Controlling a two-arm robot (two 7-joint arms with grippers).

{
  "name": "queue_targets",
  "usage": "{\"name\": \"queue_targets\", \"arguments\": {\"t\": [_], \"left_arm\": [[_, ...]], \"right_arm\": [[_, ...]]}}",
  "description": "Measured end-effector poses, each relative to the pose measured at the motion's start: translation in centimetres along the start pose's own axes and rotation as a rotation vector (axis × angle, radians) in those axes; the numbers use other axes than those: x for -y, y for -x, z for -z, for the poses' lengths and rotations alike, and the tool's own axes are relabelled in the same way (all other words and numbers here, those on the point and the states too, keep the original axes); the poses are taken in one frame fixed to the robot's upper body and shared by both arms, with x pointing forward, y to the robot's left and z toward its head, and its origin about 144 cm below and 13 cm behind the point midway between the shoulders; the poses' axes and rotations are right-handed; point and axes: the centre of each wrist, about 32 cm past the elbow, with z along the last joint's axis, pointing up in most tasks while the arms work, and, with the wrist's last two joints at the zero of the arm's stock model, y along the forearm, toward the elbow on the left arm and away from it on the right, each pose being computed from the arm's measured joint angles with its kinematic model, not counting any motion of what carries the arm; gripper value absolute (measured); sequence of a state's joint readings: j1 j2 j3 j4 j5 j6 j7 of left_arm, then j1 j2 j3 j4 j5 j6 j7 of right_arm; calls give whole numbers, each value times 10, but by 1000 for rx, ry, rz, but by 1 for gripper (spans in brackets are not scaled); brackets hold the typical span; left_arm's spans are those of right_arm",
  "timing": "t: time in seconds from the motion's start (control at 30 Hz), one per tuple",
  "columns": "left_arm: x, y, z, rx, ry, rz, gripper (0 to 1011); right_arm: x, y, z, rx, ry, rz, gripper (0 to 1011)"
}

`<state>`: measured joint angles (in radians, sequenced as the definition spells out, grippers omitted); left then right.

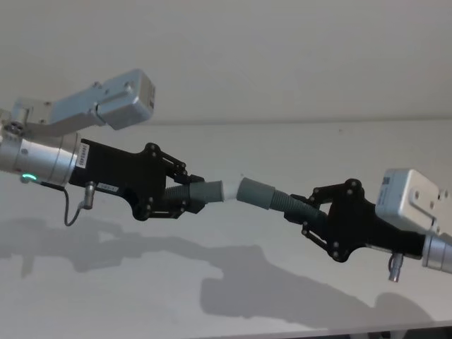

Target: Use both hands to pick up one end of the pipe from the table, align the ends, and insert them.

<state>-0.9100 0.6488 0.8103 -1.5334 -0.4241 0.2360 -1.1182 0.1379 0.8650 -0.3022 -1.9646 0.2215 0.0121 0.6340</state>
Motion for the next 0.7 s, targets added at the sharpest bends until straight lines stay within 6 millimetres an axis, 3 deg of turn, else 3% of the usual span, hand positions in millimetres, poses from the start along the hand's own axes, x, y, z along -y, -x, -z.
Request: {"name": "queue_targets", "arguments": {"t": [0.7], "left_arm": [[-2,0,-3,4,-18,6,322]], "right_arm": [[0,-2,-1,15,0,-21,173]]}}
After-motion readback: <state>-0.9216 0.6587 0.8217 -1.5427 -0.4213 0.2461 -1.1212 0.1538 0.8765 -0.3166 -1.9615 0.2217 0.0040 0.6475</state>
